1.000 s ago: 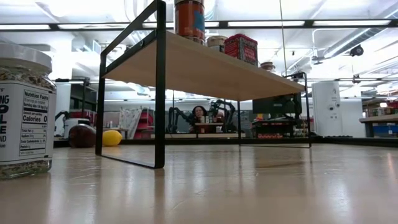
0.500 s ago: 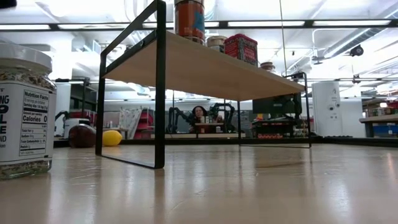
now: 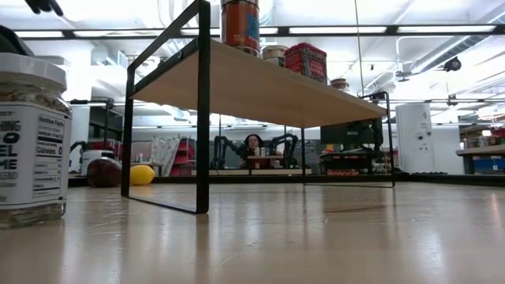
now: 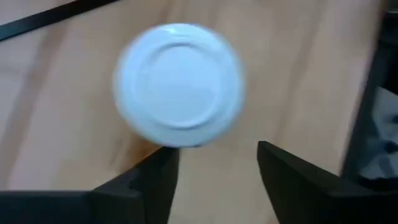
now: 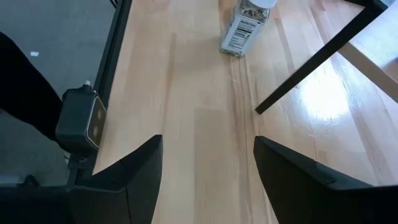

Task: Shelf spices
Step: Put the white seasoning bottle on the shelf

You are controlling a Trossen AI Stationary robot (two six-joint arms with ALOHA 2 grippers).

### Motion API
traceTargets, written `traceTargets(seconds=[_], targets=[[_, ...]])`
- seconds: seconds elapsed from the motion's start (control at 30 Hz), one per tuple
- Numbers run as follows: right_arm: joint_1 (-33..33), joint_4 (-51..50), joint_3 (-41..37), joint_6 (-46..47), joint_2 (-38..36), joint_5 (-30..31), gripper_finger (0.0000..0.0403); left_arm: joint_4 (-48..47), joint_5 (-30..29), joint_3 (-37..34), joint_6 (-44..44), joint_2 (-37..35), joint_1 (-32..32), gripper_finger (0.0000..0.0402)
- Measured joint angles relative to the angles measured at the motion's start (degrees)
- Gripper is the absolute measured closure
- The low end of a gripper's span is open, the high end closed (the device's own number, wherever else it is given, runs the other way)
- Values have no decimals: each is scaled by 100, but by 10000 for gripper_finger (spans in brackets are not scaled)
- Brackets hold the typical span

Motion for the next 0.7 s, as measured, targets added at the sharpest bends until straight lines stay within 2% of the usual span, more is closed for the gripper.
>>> traceTargets(seconds=[0.07, 0.23, 0.37, 0.53, 0.7], targets=[[0, 13, 0, 0, -2, 2, 170, 240, 7, -79, 187, 0, 31, 179], [0, 36, 0, -2, -4, 2, 169, 161, -8, -218, 195, 0, 122, 120], [0, 44, 0, -11, -4, 4, 178, 212, 7, -334, 206, 0, 201, 88], [0, 54, 0, -17, -9, 4, 187, 595, -9, -365, 670, 0, 334, 73], [-2, 54, 0, -26, -9, 4, 190, 715, -15, -364, 1069, 0, 502, 78]])
